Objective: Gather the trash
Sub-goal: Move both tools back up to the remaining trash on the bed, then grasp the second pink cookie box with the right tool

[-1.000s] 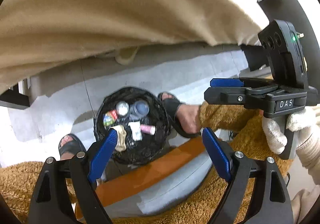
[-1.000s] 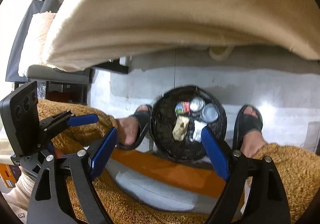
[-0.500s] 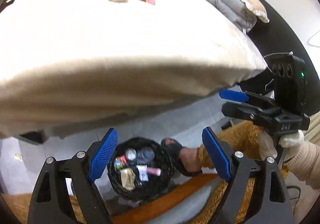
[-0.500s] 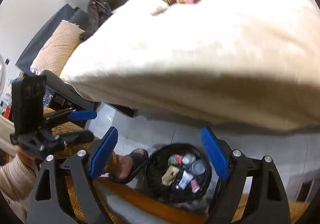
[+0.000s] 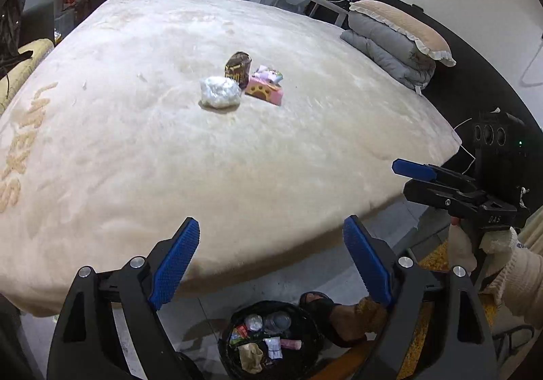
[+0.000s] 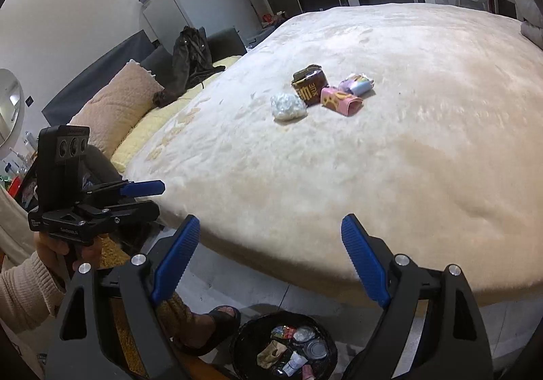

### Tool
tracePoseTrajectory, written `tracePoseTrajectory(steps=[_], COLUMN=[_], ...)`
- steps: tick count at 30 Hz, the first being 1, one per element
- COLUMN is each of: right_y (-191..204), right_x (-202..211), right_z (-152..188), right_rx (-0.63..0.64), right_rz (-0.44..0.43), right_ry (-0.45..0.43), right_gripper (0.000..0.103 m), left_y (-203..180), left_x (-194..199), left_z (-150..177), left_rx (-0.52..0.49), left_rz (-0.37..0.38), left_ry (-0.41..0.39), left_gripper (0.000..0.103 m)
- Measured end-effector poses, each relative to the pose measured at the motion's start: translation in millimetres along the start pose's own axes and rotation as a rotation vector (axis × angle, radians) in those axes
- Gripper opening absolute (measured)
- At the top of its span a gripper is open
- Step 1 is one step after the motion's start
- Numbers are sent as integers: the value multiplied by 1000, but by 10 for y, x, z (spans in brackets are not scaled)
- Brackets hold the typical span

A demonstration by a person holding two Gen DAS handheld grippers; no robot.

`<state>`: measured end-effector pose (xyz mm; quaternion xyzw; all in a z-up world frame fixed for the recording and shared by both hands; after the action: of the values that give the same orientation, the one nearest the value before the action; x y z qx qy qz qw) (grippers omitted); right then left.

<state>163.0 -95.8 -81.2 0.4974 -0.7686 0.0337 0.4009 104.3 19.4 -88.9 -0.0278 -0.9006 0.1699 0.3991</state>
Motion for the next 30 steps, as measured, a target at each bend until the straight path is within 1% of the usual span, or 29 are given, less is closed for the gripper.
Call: tracePoseTrajectory(steps=[3, 6, 9, 11, 13, 15, 20, 22, 28, 30], right_y=[-80, -212, -332, -387, -484, -578, -707, -732, -903, -957], right_x=[-50, -168, -294, -440, -585, -727, -992, -1135, -1541, -1658], right_z=[-220, -405, -532, -605, -685, -760, -973, -1040, -1169, -1197], right_rx=[22, 24, 35, 66, 101, 100, 132, 142, 155, 159], right_rz=[22, 44, 59, 54, 80, 70, 94, 88, 131, 142], right_ry=[-22, -24, -17, 5, 13, 31, 35, 58, 109, 126], right_gripper=[84, 84, 84, 84, 84, 84, 84, 82, 80, 77], left_y=[100, 216, 308, 352, 392, 429, 506, 555, 759, 830], left_x=[-12, -47, -51, -62, -66, -70, -72, -91, -95, -108], left_z=[-205, -377, -476, -544, -607, -643, -733, -762, -830, -836], left_rx=[-7, 10, 26, 21, 14, 10, -17, -25, -31, -28], left_rz=[-13, -20, -22, -33, -43, -49, -67, -80, -106, -112], left_ry=[-24, -35, -49, -58, -66, -74, -88, -87, -99, -97], left_gripper=[85, 85, 85, 85, 85, 85, 85, 85, 85, 85])
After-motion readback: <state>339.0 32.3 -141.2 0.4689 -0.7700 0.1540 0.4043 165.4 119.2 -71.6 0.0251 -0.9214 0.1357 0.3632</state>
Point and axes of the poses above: each gripper's, at about its wrist camera, not at the fingertips, and x roughly against the way its jaws point, y to its left, z to its underside, the point moved 8 cm from there along -x, roughly the way its jaws point
